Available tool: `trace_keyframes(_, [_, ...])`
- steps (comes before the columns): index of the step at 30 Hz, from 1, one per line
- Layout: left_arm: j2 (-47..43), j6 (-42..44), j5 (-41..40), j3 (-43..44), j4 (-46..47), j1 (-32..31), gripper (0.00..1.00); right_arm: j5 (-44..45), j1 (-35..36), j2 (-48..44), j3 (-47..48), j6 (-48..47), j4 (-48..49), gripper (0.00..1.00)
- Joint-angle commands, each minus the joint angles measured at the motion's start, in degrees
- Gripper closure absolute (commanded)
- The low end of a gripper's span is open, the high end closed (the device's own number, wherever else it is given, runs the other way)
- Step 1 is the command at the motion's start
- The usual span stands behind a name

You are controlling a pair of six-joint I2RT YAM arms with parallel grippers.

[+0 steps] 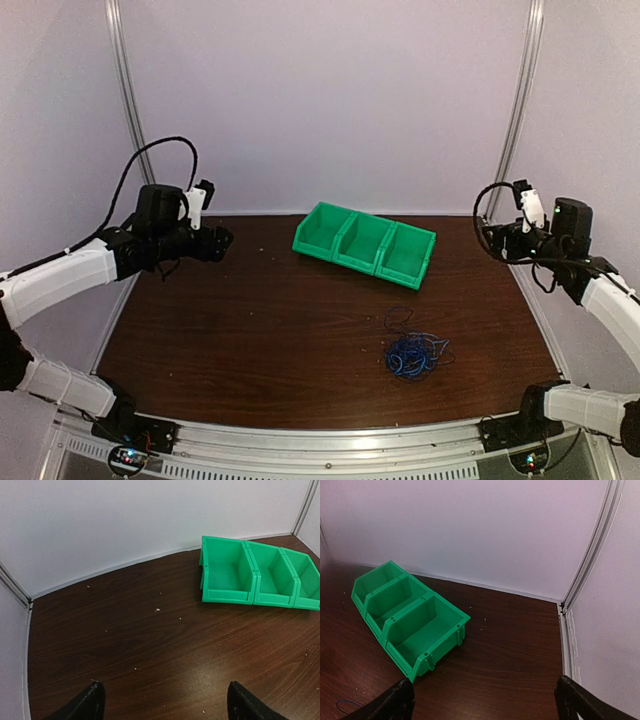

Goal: Untangle the cables

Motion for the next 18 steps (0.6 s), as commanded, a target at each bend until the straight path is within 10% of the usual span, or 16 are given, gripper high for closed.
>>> trace_keyframes(1, [3.6,-0.5,6.2,-1.1,5.5,0.2,0.15,-5.4,-0.2,1.3,-2.3,-7.0,0.9,0.01])
trace_keyframes(10, [7.8,-0.1,11.2,-1.2,8.3,0.3,0.16,-5.7,12.5,20.2,7.6,-17.1,-4.6,0.02])
trace_keyframes(18, [7.5,-0.1,13.5,-0.7,8.0,0.4,0.06,-4.5,25.1,44.0,28.8,-21.1,-13.8,0.22])
